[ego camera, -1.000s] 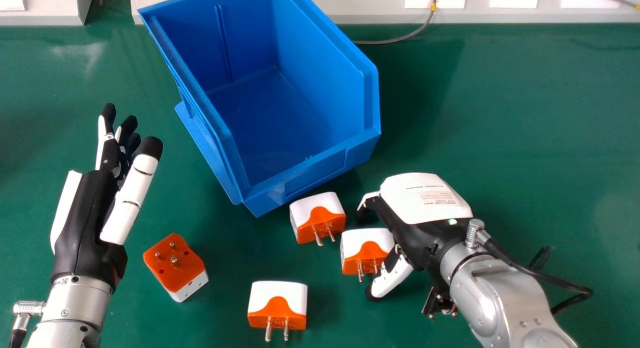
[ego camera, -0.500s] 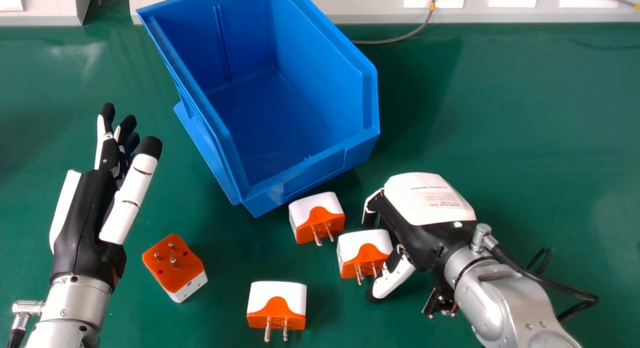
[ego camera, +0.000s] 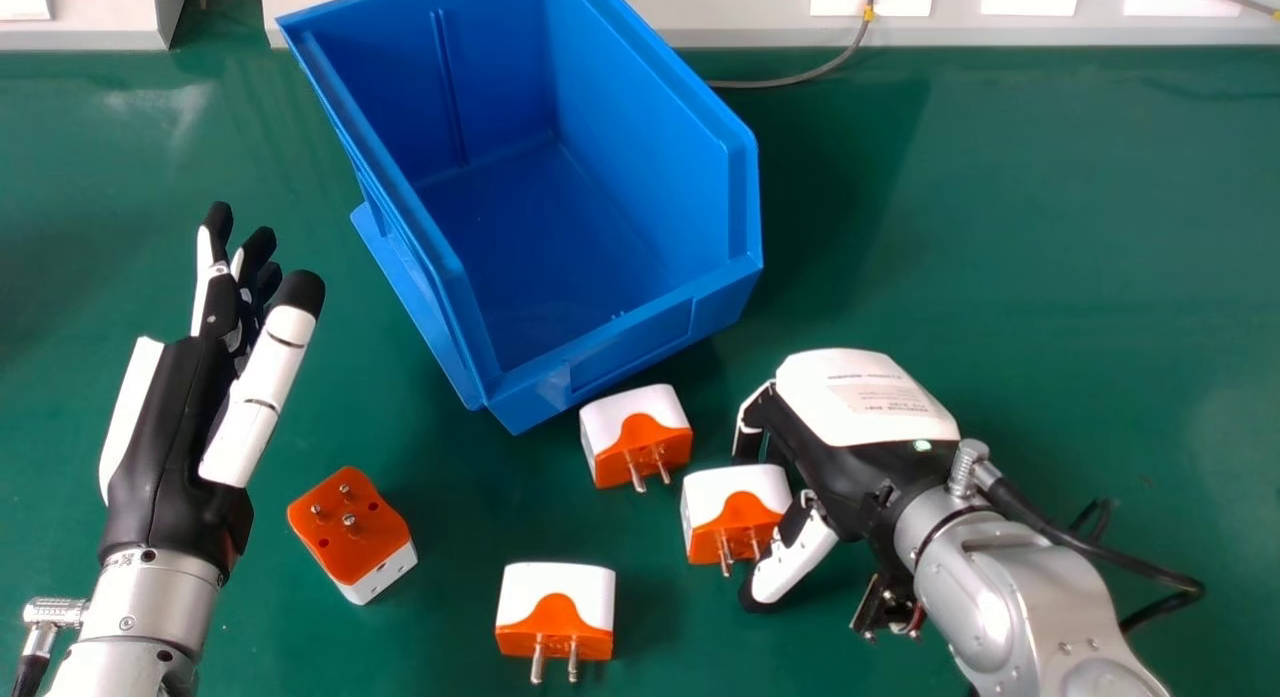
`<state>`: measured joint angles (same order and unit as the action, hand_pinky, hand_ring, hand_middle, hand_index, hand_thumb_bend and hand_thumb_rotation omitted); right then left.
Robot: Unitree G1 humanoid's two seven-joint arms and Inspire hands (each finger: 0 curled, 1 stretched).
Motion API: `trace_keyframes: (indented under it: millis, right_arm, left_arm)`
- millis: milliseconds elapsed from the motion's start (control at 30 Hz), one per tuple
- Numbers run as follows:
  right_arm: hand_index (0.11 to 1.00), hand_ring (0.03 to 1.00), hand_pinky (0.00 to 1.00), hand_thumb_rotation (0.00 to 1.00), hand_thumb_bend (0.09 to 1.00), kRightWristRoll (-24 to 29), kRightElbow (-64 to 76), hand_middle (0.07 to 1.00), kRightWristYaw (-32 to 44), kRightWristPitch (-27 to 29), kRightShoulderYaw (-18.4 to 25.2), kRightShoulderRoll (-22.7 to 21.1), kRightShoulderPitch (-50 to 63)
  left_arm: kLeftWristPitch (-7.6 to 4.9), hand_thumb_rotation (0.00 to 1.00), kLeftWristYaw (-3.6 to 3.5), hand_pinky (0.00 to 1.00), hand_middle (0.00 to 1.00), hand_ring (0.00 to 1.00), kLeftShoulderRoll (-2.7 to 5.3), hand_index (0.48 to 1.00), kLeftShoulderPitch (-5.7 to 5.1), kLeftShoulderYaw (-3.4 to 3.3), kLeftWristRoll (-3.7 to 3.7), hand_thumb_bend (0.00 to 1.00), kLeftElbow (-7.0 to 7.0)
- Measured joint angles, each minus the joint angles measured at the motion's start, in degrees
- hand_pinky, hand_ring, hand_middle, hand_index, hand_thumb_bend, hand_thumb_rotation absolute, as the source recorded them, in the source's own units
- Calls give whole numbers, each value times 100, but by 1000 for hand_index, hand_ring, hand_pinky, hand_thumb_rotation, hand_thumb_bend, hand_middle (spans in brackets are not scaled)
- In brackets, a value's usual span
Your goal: Pick all objects and put in blue box
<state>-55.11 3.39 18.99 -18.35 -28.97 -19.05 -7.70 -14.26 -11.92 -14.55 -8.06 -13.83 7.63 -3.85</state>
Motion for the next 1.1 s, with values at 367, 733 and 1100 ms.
trace_keyframes:
  millis: [367, 733, 1100]
  right_arm:
    - [469, 106, 49, 147, 491, 165, 1449, 192, 345, -144, 459, -228, 665]
    - [469, 69, 13, 145, 492, 475, 2693, 146, 609, 170, 1150, -476, 800]
    - [469, 72, 17, 143, 493, 718, 1913, 141, 138, 537, 1111, 191, -670]
  left_arm:
    - [10, 824, 15, 1000, 1000, 1000, 2, 1000, 24, 4, -16, 598, 2]
    - [59, 823, 75, 1000, 1000, 1000, 4, 1000, 40, 8, -31, 589, 3]
    - [103, 834, 71, 1000, 1000, 1000, 4, 1000, 70, 50, -57, 573, -3]
